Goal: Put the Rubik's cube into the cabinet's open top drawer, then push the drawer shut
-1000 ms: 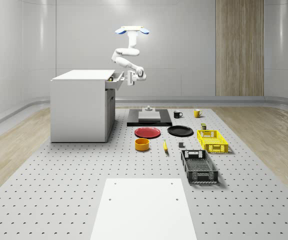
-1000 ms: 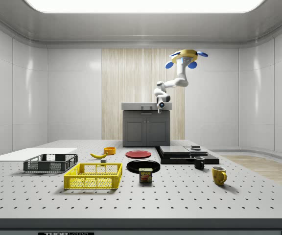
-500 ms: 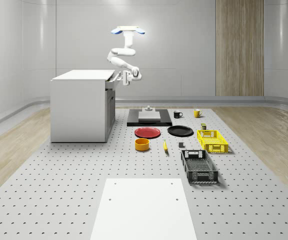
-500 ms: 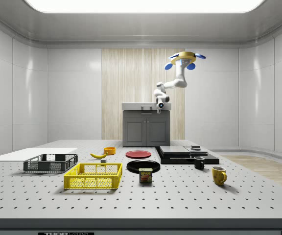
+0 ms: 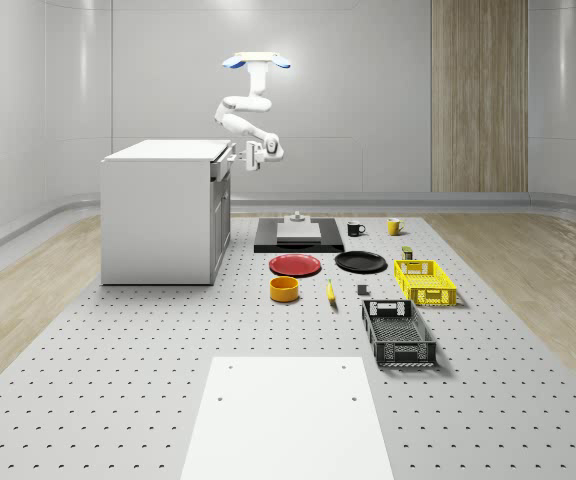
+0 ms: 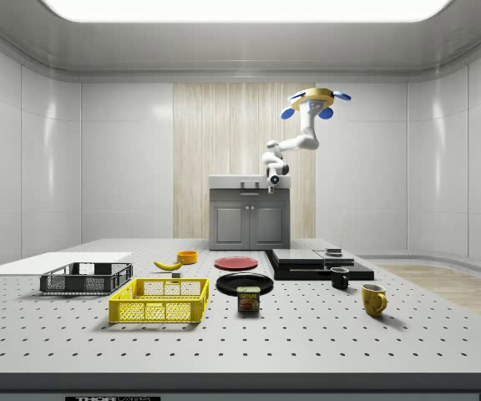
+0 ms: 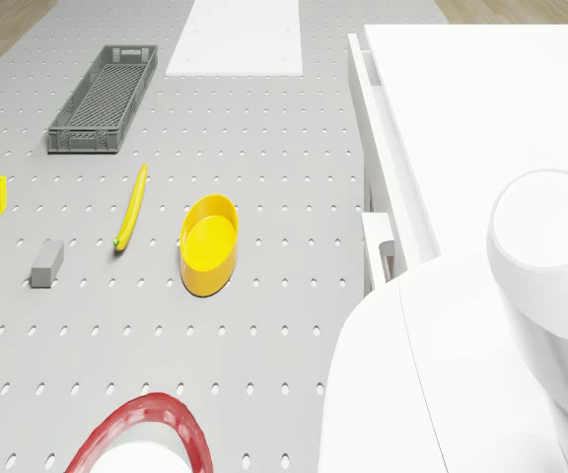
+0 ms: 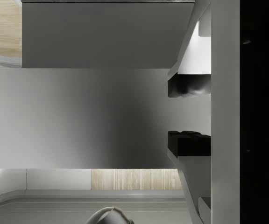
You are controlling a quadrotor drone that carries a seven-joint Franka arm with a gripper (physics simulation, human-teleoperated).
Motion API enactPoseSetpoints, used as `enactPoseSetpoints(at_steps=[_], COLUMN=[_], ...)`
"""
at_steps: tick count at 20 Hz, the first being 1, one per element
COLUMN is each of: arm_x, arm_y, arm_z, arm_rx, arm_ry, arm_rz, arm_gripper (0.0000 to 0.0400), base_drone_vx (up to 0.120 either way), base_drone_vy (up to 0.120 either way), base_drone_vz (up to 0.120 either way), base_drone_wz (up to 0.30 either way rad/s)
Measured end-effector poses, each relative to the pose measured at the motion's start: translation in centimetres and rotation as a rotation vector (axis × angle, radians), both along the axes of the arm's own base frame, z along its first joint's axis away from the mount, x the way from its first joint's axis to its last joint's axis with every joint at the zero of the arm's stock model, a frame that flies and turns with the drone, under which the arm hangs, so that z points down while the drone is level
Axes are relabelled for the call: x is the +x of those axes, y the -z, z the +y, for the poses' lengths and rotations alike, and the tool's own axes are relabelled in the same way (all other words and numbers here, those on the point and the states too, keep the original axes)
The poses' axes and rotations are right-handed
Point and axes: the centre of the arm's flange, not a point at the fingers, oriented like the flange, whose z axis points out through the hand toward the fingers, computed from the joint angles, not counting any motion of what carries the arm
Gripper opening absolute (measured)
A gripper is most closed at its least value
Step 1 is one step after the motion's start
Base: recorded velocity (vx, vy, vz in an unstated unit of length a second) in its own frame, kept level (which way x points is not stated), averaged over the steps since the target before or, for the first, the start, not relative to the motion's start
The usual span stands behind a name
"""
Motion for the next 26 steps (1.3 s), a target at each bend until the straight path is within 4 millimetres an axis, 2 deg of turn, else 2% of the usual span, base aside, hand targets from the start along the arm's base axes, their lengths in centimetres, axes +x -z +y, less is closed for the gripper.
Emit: enactPoseSetpoints(at_steps=[9,26], arm_x=[0.00,0.00], arm_y=[0.00,0.00], arm_z=[0.00,0.00], arm_rx=[0.000,0.000], arm_ry=[0.000,0.000], arm_rz=[0.000,0.000], arm_gripper=[0.0105,0.0105], base_drone_vx=[0.000,0.000], base_drone_vy=[0.111,0.000], base_drone_vz=[0.000,0.000], base_drone_wz=[0.000,0.000])
